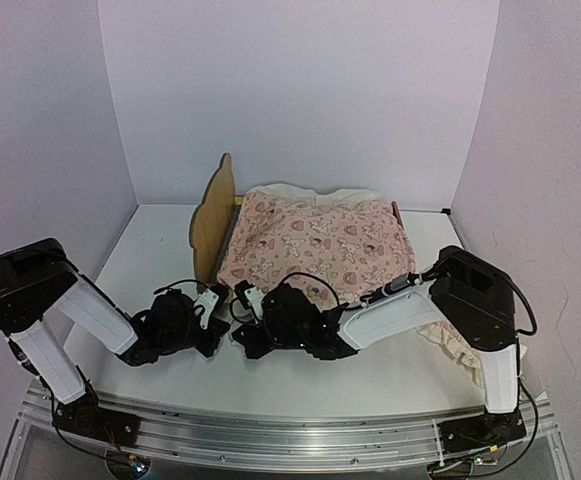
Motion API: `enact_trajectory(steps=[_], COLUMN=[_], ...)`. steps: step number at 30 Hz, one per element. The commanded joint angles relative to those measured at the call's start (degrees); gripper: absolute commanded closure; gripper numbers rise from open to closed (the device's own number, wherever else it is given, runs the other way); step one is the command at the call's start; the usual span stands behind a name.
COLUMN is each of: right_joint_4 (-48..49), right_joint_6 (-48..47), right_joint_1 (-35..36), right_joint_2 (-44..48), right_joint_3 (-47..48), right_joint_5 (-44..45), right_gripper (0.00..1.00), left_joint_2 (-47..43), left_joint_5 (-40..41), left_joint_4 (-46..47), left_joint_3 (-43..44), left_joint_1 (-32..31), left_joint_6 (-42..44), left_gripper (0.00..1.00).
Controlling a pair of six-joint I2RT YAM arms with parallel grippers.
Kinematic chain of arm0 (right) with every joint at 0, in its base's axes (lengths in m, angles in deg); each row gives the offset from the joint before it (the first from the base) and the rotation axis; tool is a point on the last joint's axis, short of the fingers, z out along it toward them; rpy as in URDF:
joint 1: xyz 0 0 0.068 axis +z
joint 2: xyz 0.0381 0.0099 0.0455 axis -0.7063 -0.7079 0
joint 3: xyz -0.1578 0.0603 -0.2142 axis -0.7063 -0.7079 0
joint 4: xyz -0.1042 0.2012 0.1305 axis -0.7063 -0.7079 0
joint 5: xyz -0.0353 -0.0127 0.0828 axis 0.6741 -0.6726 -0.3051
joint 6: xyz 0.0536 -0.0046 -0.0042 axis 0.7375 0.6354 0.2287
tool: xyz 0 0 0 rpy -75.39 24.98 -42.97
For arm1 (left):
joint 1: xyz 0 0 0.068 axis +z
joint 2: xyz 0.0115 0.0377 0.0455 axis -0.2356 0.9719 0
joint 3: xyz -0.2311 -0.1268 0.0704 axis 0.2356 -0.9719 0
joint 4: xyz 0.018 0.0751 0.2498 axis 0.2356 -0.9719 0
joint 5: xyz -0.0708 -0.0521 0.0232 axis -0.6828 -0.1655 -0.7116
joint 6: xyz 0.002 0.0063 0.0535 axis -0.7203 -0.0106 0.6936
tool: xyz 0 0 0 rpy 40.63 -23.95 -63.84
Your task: Set up the pet bed
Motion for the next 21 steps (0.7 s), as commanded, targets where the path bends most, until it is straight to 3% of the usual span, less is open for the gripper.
enact_trajectory(steps=[1,9,18,21], right_joint_4=[-4.2,-8.3,-11.9,-11.8], right_joint_6=[-4.2,-4.6,-1.0,-3.3], right_joint_1=[-0.8,-2.0,-2.3,-1.3], right_joint_2=[3.3,2.5,6.0,5.6], right_joint_3=[5.5,10.6,5.8,3.4], right_joint_5=[1.1,3.1,4.3,2.8], right_gripper=[1.00,1.00,1.00,0.89], left_joint_2=[-8.2,-17.6,-13.5,-12.1], left_joint_5=[-0.5,-7.3,-10.4,-10.8], left_joint_4=[-6.5,-17.8,-14.0,-13.7], left_joint_3=[3.6,4.7,4.8,4.7], left_joint_1=[1.1,1.8,1.8,1.8], left_joint_6=[4.1,1.6,-2.7,-4.3], left_gripper=[1.00,1.00,1.00,1.00])
